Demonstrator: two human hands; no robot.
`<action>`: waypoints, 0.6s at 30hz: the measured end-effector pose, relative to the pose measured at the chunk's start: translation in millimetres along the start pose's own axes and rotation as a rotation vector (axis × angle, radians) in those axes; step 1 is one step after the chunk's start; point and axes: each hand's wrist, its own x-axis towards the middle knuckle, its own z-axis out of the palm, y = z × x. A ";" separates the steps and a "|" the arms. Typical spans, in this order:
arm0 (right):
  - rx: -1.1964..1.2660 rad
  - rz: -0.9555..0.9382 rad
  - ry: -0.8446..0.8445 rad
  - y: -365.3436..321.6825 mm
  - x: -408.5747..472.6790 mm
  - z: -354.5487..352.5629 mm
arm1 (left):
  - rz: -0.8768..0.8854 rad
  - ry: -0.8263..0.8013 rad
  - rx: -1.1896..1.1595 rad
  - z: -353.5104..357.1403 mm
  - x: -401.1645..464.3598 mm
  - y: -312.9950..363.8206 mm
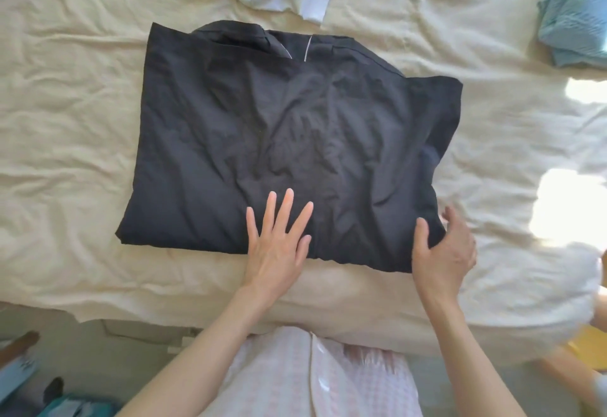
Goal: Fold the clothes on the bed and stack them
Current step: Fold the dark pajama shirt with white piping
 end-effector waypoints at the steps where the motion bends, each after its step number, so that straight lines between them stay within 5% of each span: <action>1: 0.101 0.141 -0.057 6.7 1.9 -5.7 | -0.028 -0.040 0.003 5.4 -5.0 4.5; 4: 0.426 0.402 -0.255 23.6 7.7 -14.1 | -0.078 -0.135 0.054 18.7 -10.9 11.3; 10: 0.401 0.401 -0.455 43.8 25.3 -20.0 | -0.123 -0.190 0.062 24.4 -5.7 15.3; 18: 0.408 0.432 -0.255 61.9 42.9 -22.7 | -0.200 -0.238 0.004 23.2 -0.2 22.6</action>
